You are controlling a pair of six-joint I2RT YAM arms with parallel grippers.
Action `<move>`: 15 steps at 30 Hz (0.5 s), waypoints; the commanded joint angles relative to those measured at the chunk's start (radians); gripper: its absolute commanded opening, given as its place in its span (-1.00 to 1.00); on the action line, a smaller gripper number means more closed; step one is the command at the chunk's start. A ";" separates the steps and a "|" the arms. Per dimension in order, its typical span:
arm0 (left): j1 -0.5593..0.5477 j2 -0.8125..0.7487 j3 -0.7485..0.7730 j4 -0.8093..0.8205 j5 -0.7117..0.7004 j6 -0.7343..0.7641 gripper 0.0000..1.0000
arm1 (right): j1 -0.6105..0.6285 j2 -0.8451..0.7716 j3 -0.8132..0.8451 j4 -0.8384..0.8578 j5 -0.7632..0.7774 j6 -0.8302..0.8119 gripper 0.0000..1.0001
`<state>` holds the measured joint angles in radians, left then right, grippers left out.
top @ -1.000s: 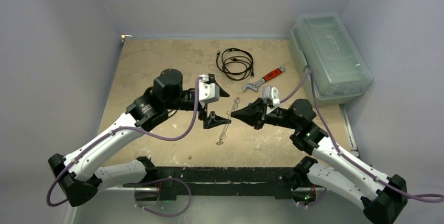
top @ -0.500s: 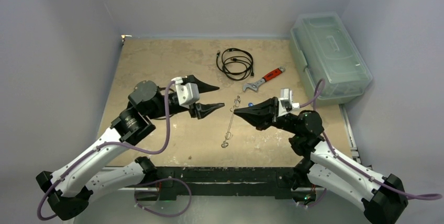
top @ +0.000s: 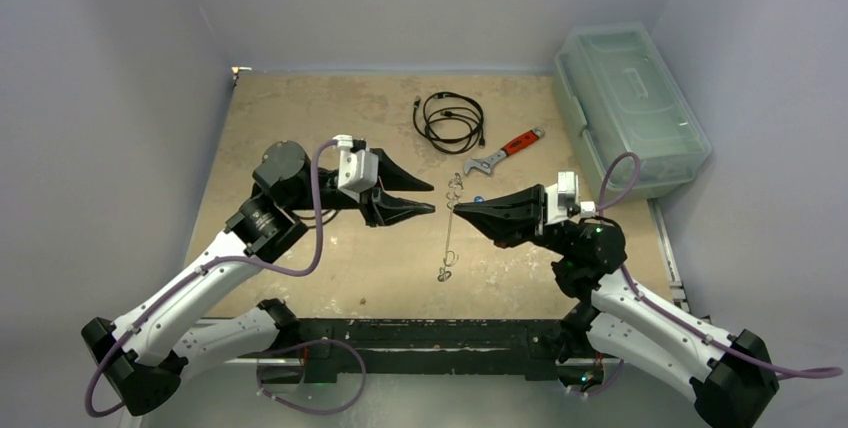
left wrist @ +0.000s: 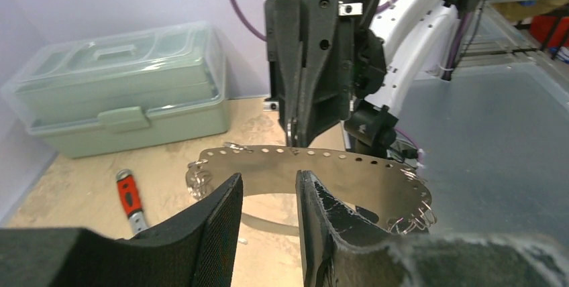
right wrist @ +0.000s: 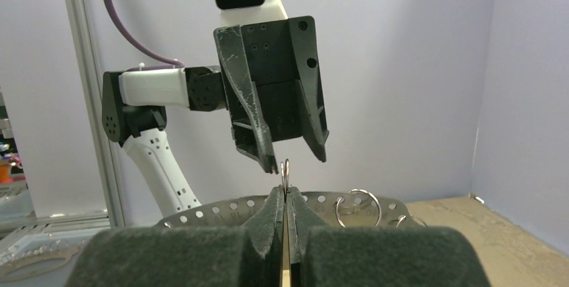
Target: Put the keys on the keyring
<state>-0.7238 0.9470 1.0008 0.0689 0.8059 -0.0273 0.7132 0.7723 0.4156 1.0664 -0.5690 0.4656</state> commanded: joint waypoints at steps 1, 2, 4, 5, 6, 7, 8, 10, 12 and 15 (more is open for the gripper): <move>0.006 0.011 0.014 0.078 0.119 -0.052 -0.32 | 0.001 0.004 0.026 0.090 0.024 0.017 -1.00; 0.005 0.014 0.015 0.081 0.127 -0.054 -0.32 | 0.002 0.005 0.025 0.095 0.026 0.019 -1.00; 0.005 0.021 0.013 0.084 0.131 -0.056 -0.30 | 0.001 0.008 0.022 0.102 0.026 0.020 -1.00; 0.005 0.025 0.010 0.090 0.125 -0.061 -0.28 | 0.002 0.010 0.022 0.101 0.026 0.020 -1.00; 0.006 0.030 0.006 0.102 0.121 -0.070 -0.25 | 0.001 0.014 0.022 0.101 0.025 0.020 -1.00; 0.006 0.035 0.001 0.119 0.121 -0.084 -0.24 | 0.001 0.018 0.022 0.102 0.024 0.020 -1.00; 0.005 0.041 -0.002 0.135 0.119 -0.096 -0.24 | 0.001 0.021 0.019 0.105 0.024 0.021 -1.00; 0.006 0.054 -0.008 0.165 0.117 -0.123 -0.23 | 0.002 0.027 0.016 0.121 0.025 0.027 -1.00; 0.005 0.065 -0.013 0.189 0.114 -0.140 -0.19 | 0.002 0.032 0.014 0.128 0.026 0.030 -1.00; 0.006 0.077 -0.019 0.222 0.109 -0.171 -0.14 | 0.001 0.035 0.014 0.130 0.026 0.031 -1.00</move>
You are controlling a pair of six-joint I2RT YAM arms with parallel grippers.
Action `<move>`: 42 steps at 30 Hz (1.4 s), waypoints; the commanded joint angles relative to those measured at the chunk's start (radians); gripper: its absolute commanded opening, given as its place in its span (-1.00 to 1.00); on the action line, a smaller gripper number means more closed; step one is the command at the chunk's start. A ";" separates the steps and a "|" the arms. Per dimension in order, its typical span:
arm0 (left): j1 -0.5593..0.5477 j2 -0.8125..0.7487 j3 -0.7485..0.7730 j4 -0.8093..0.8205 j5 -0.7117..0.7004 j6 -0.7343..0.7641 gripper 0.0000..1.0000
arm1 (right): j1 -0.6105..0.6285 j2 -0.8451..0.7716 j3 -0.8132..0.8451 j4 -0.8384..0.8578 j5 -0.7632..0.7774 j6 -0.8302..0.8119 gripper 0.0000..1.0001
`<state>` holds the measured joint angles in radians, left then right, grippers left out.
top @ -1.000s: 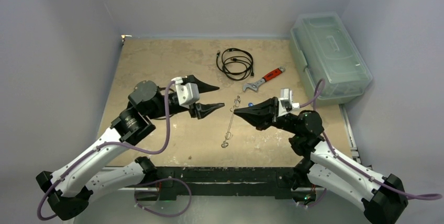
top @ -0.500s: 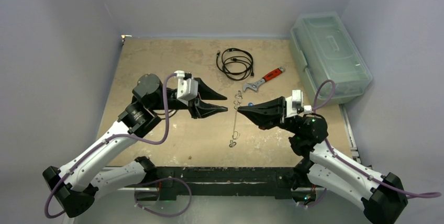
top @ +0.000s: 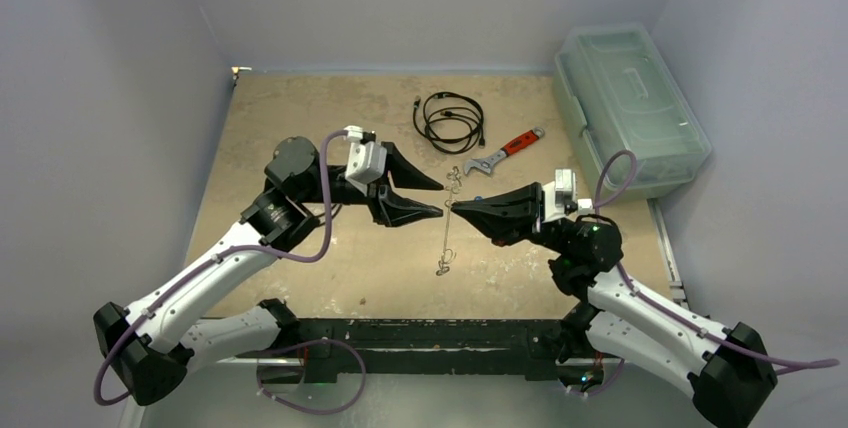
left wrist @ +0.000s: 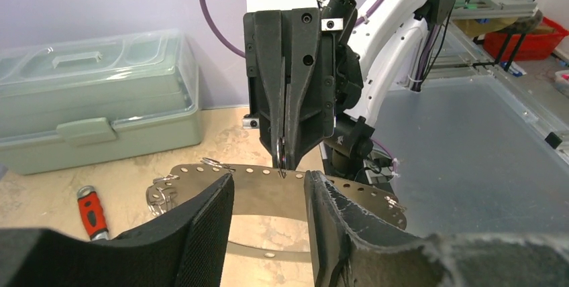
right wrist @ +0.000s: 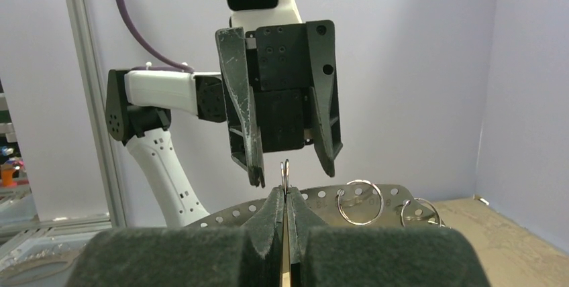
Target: Put the keys on the keyring
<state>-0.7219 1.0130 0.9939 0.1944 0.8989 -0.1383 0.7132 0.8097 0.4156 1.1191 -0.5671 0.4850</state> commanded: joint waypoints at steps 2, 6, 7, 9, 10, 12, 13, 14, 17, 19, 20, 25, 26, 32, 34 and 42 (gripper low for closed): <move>0.004 0.017 -0.014 0.104 0.017 -0.066 -0.13 | 0.001 0.000 0.015 0.076 0.023 0.012 -1.00; 0.003 0.022 -0.021 0.115 0.022 -0.072 -0.14 | 0.001 0.003 0.017 0.074 0.021 0.011 -1.00; 0.004 0.022 -0.023 0.120 0.025 -0.075 -0.16 | 0.001 0.004 0.017 0.074 0.022 0.010 -1.00; 0.003 0.025 -0.025 0.126 0.029 -0.078 -0.22 | 0.001 0.006 0.018 0.076 0.021 0.010 -1.00; 0.003 0.025 -0.025 0.126 0.030 -0.078 -0.23 | 0.002 0.008 0.018 0.077 0.021 0.010 -1.00; 0.004 0.028 -0.026 0.126 0.033 -0.078 -0.26 | 0.000 0.012 0.021 0.077 0.020 0.010 -1.00; 0.003 0.029 -0.025 0.126 0.035 -0.078 -0.28 | 0.001 0.013 0.022 0.076 0.019 0.010 -1.00; 0.003 0.030 -0.026 0.126 0.037 -0.079 -0.30 | 0.002 0.015 0.023 0.076 0.018 0.010 -1.00; 0.004 0.034 -0.027 0.126 0.040 -0.080 -0.35 | 0.000 0.017 0.025 0.080 0.018 0.013 -1.00; 0.003 0.036 -0.029 0.131 0.045 -0.084 -0.41 | 0.001 0.020 0.026 0.081 0.018 0.015 -1.00; 0.004 0.037 -0.029 0.135 0.048 -0.088 -0.43 | 0.002 0.021 0.026 0.081 0.017 0.016 -1.00; 0.004 0.041 -0.031 0.139 0.056 -0.094 -0.52 | 0.002 0.026 0.026 0.093 0.016 0.022 -1.00; 0.003 0.042 -0.031 0.140 0.058 -0.096 -0.53 | 0.001 0.027 0.027 0.094 0.016 0.023 -1.00; 0.002 0.047 -0.032 0.148 0.068 -0.103 -0.53 | 0.002 0.038 0.032 0.100 0.007 0.027 -1.00; 0.002 0.048 -0.034 0.151 0.070 -0.106 -0.53 | 0.001 0.043 0.033 0.103 0.003 0.030 -1.00; 0.002 0.060 -0.032 0.147 0.084 -0.107 -0.72 | 0.001 0.058 0.039 0.125 -0.011 0.043 -1.00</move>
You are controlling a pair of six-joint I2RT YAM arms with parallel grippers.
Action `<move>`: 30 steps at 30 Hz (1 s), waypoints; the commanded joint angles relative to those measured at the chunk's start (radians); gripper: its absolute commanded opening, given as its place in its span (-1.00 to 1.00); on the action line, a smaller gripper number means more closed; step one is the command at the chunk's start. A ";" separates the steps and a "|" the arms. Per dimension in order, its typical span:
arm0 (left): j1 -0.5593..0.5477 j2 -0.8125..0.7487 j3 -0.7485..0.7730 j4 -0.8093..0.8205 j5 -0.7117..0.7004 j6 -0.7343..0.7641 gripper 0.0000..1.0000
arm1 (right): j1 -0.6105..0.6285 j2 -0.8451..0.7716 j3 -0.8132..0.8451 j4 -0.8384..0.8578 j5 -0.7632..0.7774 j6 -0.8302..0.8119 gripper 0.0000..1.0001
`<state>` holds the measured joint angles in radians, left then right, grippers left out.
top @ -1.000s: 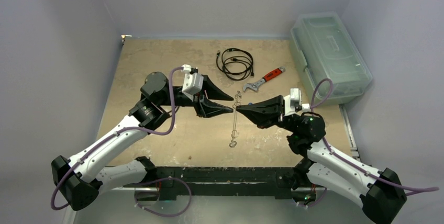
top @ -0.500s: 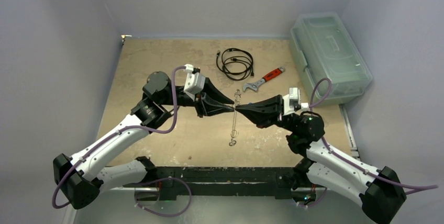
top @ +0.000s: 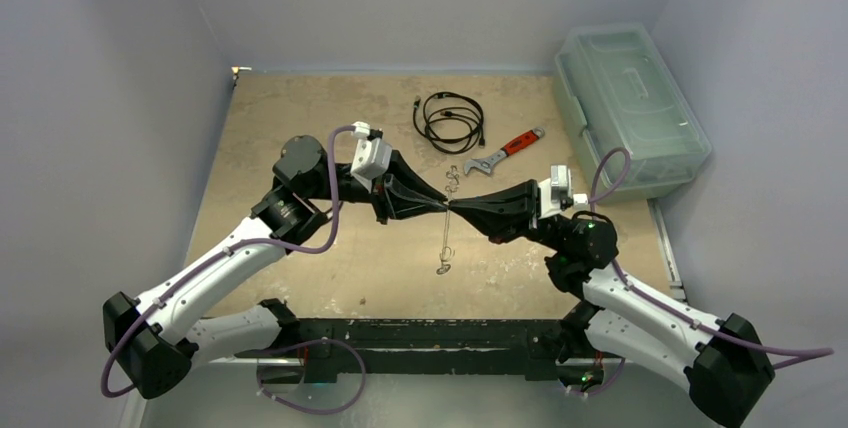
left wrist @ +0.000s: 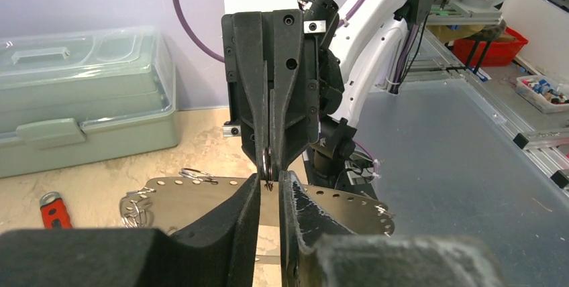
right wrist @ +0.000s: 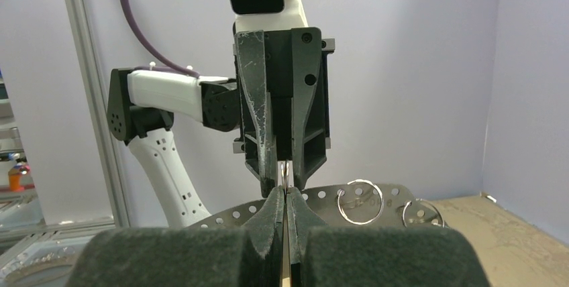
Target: Put the keys on the keyring
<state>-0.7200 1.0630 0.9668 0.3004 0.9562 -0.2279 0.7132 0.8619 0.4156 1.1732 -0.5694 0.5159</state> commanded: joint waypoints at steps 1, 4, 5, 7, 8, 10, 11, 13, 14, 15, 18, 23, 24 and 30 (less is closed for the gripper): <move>0.000 0.012 -0.004 0.040 0.028 -0.019 -0.78 | 0.002 0.008 0.040 0.074 -0.011 0.014 -1.00; 0.001 0.018 -0.003 0.041 0.025 -0.024 -0.87 | 0.001 0.015 0.041 0.085 -0.020 0.021 -1.00; 0.000 0.019 -0.003 0.040 0.023 -0.024 -0.90 | 0.000 0.020 0.042 0.087 -0.024 0.022 -1.00; 0.001 0.021 -0.004 0.045 0.022 -0.024 -0.98 | 0.002 0.028 0.042 0.097 -0.031 0.028 -1.00; 0.000 0.022 -0.007 0.049 0.022 -0.026 -1.00 | 0.001 0.031 0.042 0.104 -0.035 0.032 -1.00; 0.000 0.023 -0.013 0.058 0.024 -0.033 -1.00 | 0.002 0.042 0.046 0.114 -0.046 0.038 -1.00; 0.000 0.026 -0.015 0.067 0.031 -0.038 -1.00 | 0.002 0.048 0.047 0.118 -0.051 0.040 -1.00; -0.001 0.033 -0.020 0.085 0.053 -0.050 -1.00 | 0.000 0.059 0.049 0.129 -0.058 0.047 -1.00; -0.001 0.038 -0.021 0.092 0.065 -0.054 -1.00 | 0.002 0.064 0.050 0.134 -0.061 0.049 -1.00; 0.000 0.043 -0.022 0.099 0.073 -0.061 -1.00 | 0.003 0.069 0.052 0.139 -0.064 0.052 -1.00; 0.000 0.057 -0.016 0.082 0.075 -0.069 -1.00 | 0.003 0.080 0.058 0.142 -0.072 0.054 -1.00; 0.000 0.060 0.000 0.046 0.036 -0.069 -1.00 | 0.003 0.096 0.066 0.141 -0.080 0.056 -1.00; 0.000 0.054 -0.005 0.050 0.023 -0.070 -1.00 | 0.003 0.099 0.068 0.142 -0.081 0.056 -1.00; -0.001 0.025 -0.028 0.054 -0.033 -0.054 -1.00 | 0.009 0.117 0.078 0.142 -0.089 0.056 -1.00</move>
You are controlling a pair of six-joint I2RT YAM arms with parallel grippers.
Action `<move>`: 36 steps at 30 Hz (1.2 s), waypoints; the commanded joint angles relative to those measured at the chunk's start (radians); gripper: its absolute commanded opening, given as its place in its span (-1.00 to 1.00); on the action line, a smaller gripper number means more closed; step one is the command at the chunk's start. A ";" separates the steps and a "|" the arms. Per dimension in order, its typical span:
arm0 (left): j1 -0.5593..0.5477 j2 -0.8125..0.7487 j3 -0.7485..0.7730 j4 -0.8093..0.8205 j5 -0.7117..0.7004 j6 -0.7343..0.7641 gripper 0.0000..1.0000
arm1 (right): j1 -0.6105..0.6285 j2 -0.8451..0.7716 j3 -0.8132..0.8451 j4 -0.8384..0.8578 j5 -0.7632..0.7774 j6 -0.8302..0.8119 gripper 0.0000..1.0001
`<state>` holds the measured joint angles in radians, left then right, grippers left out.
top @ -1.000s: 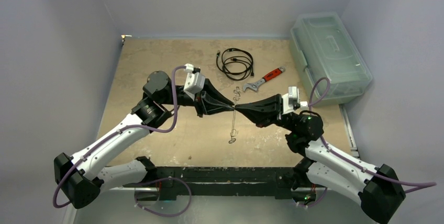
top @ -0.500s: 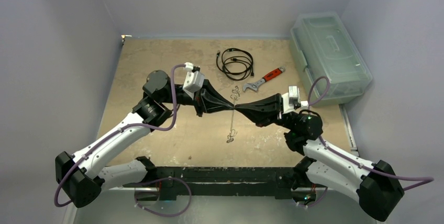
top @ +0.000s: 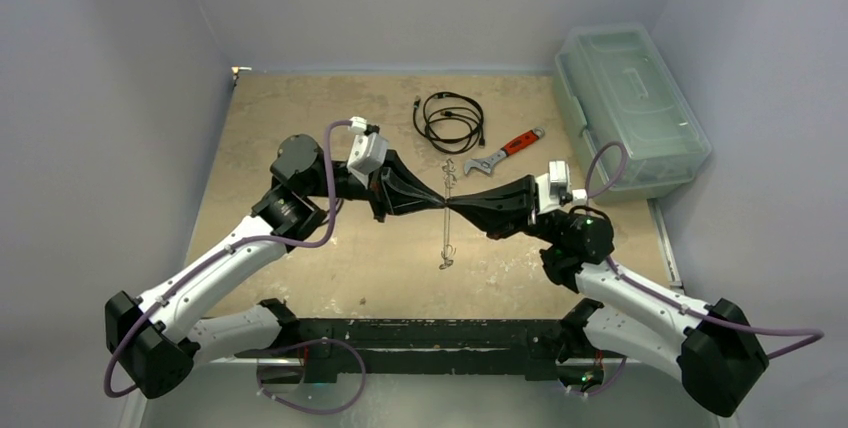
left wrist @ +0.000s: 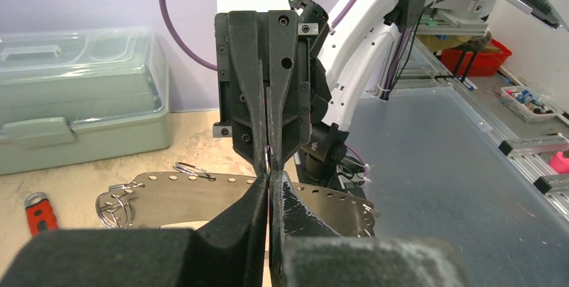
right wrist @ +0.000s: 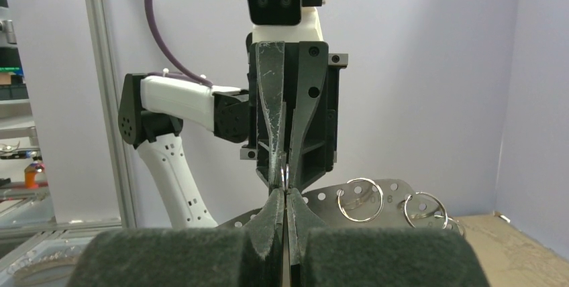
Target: Put the keys on the keyring
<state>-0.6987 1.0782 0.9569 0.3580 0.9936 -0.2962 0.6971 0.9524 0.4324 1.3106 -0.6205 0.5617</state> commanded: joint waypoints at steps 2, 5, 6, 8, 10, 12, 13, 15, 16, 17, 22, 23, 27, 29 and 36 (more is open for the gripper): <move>-0.022 0.007 -0.018 -0.010 -0.070 0.021 -0.83 | 0.026 0.033 0.064 0.006 -0.039 0.010 -1.00; -0.022 0.004 -0.019 -0.010 -0.064 0.025 -0.69 | 0.026 0.037 0.065 0.007 -0.039 0.010 -1.00; -0.022 0.004 -0.019 -0.010 -0.063 0.025 -0.66 | 0.027 0.037 0.065 0.007 -0.039 0.010 -1.00; -0.023 0.003 -0.019 -0.010 -0.061 0.023 -0.64 | 0.028 0.039 0.064 0.007 -0.039 0.010 -1.00; -0.023 0.005 -0.021 -0.008 -0.067 0.022 -0.75 | 0.028 0.040 0.064 0.009 -0.039 0.010 -1.00; -0.022 0.005 -0.021 -0.008 -0.081 0.017 -0.91 | 0.030 0.043 0.062 0.010 -0.039 0.012 -1.00; -0.022 0.006 -0.020 -0.008 -0.083 0.015 -0.94 | 0.030 0.043 0.061 0.012 -0.039 0.012 -1.00; -0.023 0.003 -0.020 -0.007 -0.086 0.015 -1.00 | 0.030 0.045 0.059 0.018 -0.038 0.012 -1.00; -0.023 0.001 -0.021 -0.008 -0.090 0.014 -1.00 | 0.031 0.045 0.057 0.019 -0.038 0.013 -1.00; -0.022 -0.001 -0.022 -0.010 -0.095 0.015 -1.00 | 0.031 0.044 0.056 0.018 -0.038 0.013 -1.00; -0.023 -0.013 -0.021 -0.054 -0.126 0.049 -1.00 | 0.031 0.034 0.048 0.020 -0.038 0.015 -1.00; -0.022 -0.012 -0.011 -0.087 -0.133 0.071 -1.00 | 0.031 0.028 0.045 0.014 -0.038 0.016 -1.00; -0.023 0.002 0.046 -0.240 -0.153 0.179 -1.00 | 0.031 -0.020 0.048 -0.105 -0.045 -0.020 -1.00; -0.022 0.005 0.059 -0.279 -0.153 0.216 -1.00 | 0.030 -0.058 0.070 -0.245 -0.037 -0.098 -1.00; -0.025 -0.014 0.074 -0.356 -0.182 0.292 -1.00 | 0.030 -0.158 0.162 -0.649 -0.110 -0.291 -0.94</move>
<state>-0.7158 1.0599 0.9958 0.0612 0.8974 -0.0898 0.7029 0.8448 0.5026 0.8921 -0.6456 0.3893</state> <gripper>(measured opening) 0.109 0.016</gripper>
